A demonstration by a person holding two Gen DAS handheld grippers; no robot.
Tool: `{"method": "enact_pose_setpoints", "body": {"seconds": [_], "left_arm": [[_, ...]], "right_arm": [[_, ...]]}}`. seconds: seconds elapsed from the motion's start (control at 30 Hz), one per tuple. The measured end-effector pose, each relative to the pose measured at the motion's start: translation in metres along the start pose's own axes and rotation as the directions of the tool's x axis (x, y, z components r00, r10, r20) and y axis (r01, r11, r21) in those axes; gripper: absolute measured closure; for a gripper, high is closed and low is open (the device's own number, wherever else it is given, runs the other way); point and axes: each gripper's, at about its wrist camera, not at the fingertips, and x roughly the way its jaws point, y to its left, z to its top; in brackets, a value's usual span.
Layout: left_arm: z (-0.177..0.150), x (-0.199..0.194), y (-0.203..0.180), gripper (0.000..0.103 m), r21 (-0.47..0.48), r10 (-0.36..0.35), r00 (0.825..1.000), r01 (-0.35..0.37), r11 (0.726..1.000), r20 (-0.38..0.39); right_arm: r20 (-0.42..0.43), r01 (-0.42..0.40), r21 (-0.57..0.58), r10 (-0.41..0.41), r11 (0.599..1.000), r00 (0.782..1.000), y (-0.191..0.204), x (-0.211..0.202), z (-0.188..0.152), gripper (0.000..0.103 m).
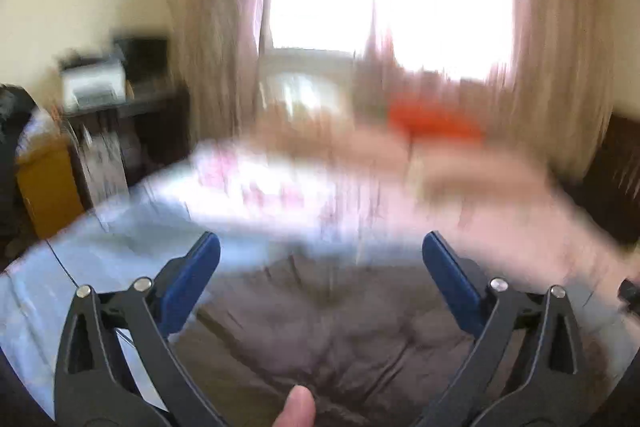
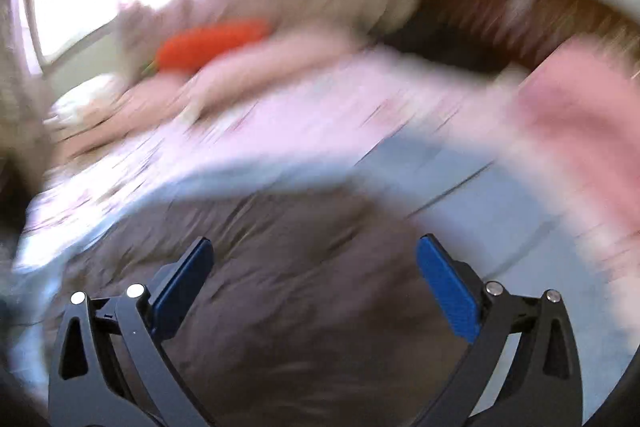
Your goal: Fold large clothes
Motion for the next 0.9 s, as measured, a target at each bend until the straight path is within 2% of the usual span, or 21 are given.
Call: {"method": "enact_pose_setpoints", "body": {"seconds": [0.03, 0.07, 0.13, 0.2, 0.3, 0.37, 0.47, 0.53, 0.6, 0.7, 0.73, 0.77, 0.9], "left_arm": [[0.03, -0.032, 0.0, 0.002, 0.033, -0.009, 0.999, 0.008, 0.999, 0.036], [0.051, -0.049, -0.002, 0.002, 0.075, -0.019, 0.999, 0.017, 0.997, 0.03], [0.085, -0.082, -0.008, 0.002, 0.148, -0.038, 0.999, 0.042, 0.988, -0.029], [0.111, -0.113, -0.007, 0.002, 0.181, -0.051, 0.997, 0.062, 0.982, -0.066], [0.156, -0.175, 0.001, 0.002, 0.138, -0.114, 0.986, 0.131, 0.982, -0.122], [0.186, -0.214, 0.006, 0.002, 0.122, -0.116, 0.978, 0.138, 0.983, -0.174], [0.22, -0.271, 0.008, 0.002, 0.181, -0.102, 0.973, 0.141, 0.973, -0.209], [0.236, -0.298, 0.012, 0.002, 0.213, -0.087, 0.969, 0.138, 0.967, -0.232], [0.245, -0.318, 0.017, 0.002, 0.218, -0.079, 0.961, 0.139, 0.966, -0.264], [0.247, -0.342, 0.031, 0.002, 0.184, -0.106, 0.939, 0.174, 0.967, -0.327], [0.246, -0.349, 0.033, 0.002, 0.186, -0.11, 0.927, 0.187, 0.965, -0.359], [0.243, -0.351, 0.037, 0.002, 0.191, -0.103, 0.923, 0.185, 0.964, -0.372], [0.232, -0.357, 0.047, 0.002, 0.2, -0.066, 0.92, 0.154, 0.968, -0.387]], "right_arm": [[0.059, 0.057, 0.006, -0.057, 0.998, 0.997, -0.009, -0.029, 0.017, 0.001], [0.089, 0.06, 0.024, -0.062, 0.998, 0.994, -0.016, -0.048, 0.026, 0.001], [0.135, -0.021, 0.093, 0.009, 0.995, 0.991, -0.039, -0.097, 0.05, 0.001], [0.093, -0.104, 0.142, 0.092, 0.984, 0.991, -0.058, -0.142, 0.069, 0.001], [-0.007, -0.225, 0.125, 0.228, 0.966, 0.974, -0.081, -0.203, 0.096, 0.001], [-0.049, -0.23, 0.058, 0.233, 0.971, 0.971, -0.089, -0.246, 0.112, 0.001], [-0.065, -0.203, -0.087, 0.198, 0.975, 0.978, -0.102, -0.319, 0.126, 0.001], [-0.084, -0.208, -0.118, 0.199, 0.971, 0.976, -0.107, -0.348, 0.132, 0.001], [-0.115, -0.236, -0.096, 0.225, 0.967, 0.968, -0.118, -0.372, 0.137, 0.001], [-0.165, -0.308, -0.054, 0.296, 0.95, 0.941, -0.13, -0.393, 0.139, 0.001], [-0.176, -0.324, -0.052, 0.311, 0.945, 0.934, -0.132, -0.397, 0.138, 0.001], [-0.182, -0.33, -0.054, 0.315, 0.942, 0.931, -0.135, -0.399, 0.136, 0.001], [-0.214, -0.345, -0.119, 0.315, 0.931, 0.925, -0.131, -0.406, 0.125, 0.001]]}}
